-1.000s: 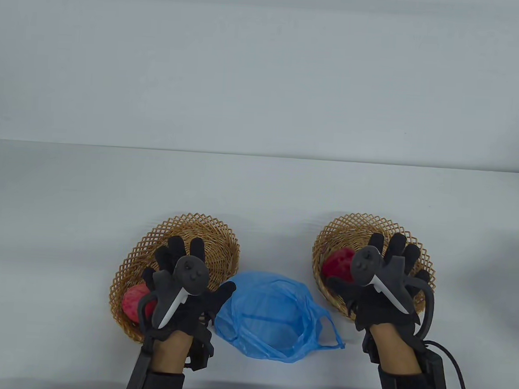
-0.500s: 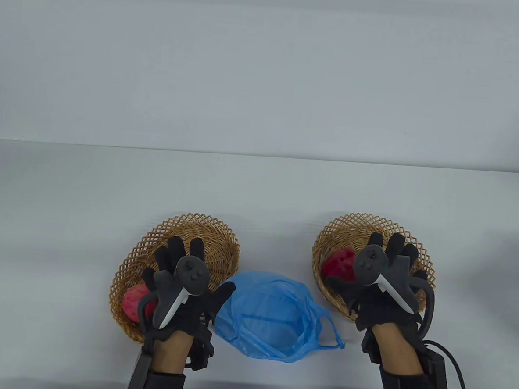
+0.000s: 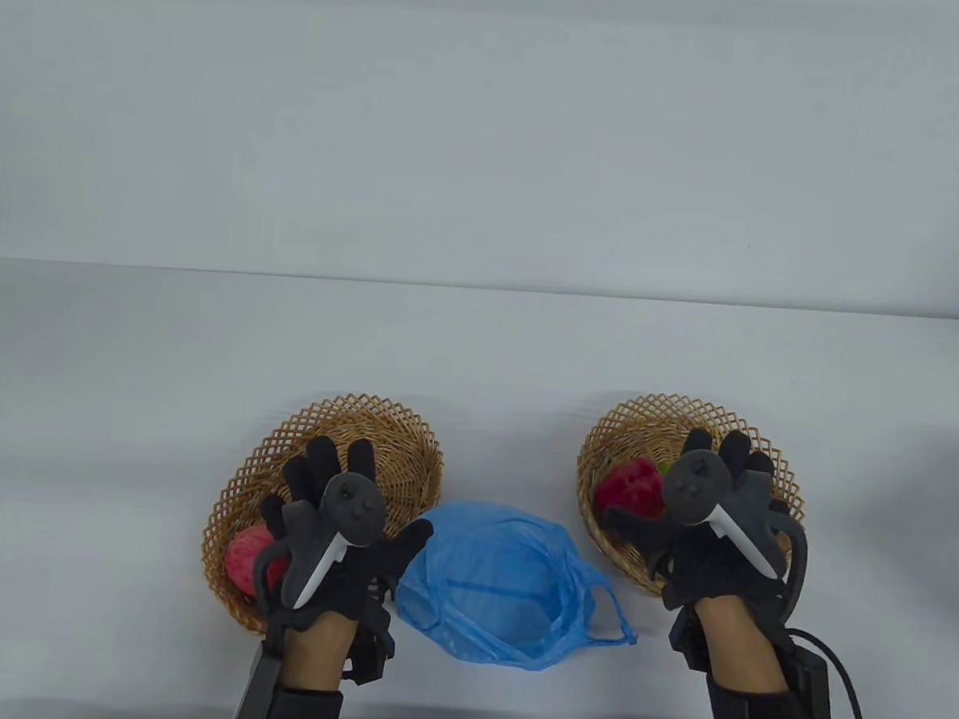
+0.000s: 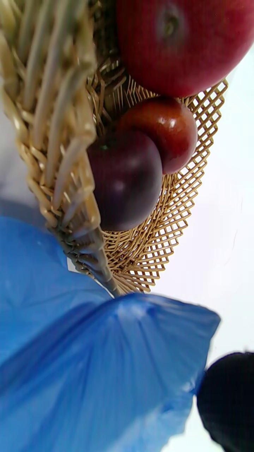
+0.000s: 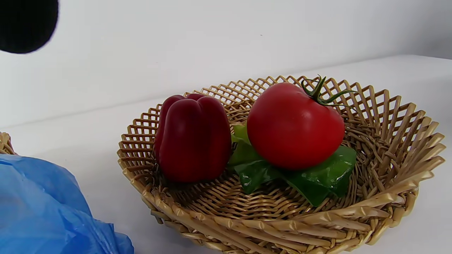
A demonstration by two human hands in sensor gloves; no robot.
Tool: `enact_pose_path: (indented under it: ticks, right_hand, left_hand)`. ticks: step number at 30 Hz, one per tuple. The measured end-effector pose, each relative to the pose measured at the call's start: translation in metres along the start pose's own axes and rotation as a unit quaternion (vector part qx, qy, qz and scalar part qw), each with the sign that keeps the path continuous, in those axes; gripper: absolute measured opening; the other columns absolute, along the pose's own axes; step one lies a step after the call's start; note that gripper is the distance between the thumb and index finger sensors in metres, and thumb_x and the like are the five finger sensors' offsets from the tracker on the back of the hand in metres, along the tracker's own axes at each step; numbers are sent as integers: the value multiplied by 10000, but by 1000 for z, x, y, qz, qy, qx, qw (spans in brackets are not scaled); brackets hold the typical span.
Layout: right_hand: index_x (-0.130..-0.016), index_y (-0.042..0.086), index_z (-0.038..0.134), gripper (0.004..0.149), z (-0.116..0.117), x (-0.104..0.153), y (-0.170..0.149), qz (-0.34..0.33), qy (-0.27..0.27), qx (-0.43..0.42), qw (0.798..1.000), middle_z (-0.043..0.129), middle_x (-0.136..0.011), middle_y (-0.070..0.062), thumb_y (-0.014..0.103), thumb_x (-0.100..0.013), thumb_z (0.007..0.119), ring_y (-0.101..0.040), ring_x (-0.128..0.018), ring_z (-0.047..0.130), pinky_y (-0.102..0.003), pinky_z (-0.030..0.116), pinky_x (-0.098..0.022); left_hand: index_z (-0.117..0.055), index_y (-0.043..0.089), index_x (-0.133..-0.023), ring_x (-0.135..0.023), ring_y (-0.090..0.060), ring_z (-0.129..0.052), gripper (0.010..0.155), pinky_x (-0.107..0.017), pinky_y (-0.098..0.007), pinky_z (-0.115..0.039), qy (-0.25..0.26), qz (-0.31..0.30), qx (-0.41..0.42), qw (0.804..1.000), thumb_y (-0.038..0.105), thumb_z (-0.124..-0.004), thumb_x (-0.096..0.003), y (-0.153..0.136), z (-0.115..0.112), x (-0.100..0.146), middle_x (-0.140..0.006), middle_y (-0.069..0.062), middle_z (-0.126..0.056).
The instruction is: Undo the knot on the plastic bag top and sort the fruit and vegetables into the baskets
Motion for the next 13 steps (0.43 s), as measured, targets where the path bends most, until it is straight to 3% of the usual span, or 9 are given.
enact_pose_path:
  ticks: [13]
  right_hand:
    - [-961,175,-182,1162,-1,3,3,-3,-8,10,1000,-267,-993,-252,749,-420,671,-549,-902,-211,-820,65,-608]
  left_hand:
    - [86,429,-1034,-1157,-389,92,1085,-778,-728,-9,1,-4,5,1000,775,-685,-354,-1,1,-1,-1127,9,227]
Point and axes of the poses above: the tracker on the back of each hand, its own y axis roughly to the thumb side, its own x axis roughly from the fingertips to the wrist, z = x × y, the point moved 5 cm from there along -x, roughly from the wrist to the fingertips
